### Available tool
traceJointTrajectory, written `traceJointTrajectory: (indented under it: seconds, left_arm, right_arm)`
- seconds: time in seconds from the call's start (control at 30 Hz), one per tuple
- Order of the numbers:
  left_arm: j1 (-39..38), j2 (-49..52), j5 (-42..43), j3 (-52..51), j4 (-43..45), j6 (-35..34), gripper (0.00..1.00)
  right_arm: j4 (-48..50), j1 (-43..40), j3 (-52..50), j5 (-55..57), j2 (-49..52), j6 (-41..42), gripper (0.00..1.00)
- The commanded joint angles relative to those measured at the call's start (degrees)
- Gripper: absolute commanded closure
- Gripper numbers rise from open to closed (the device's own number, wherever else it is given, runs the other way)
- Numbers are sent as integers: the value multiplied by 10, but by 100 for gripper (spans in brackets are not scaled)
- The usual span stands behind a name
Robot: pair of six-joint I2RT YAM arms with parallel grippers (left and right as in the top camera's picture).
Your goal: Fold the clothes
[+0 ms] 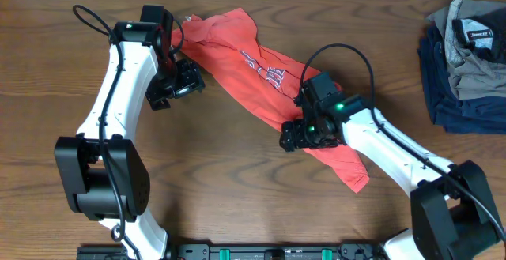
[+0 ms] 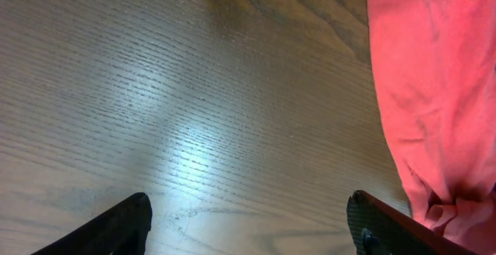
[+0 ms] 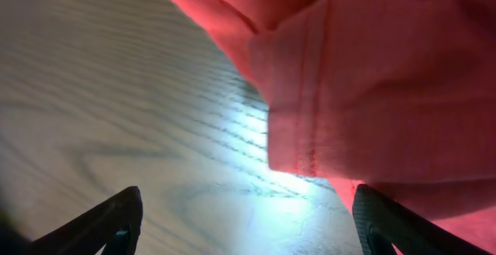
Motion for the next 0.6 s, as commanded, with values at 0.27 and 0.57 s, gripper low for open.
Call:
traceJointTrajectory:
  seconds: [0.27, 0.57]
  left_arm:
    - [2, -1, -3, -3, -3, 10, 17]
    - [2, -1, -3, -3, -3, 10, 18]
  right_arm:
    - [73, 7, -2, 64, 27, 130, 18]
    - [76, 11, -3, 71, 42, 177, 51]
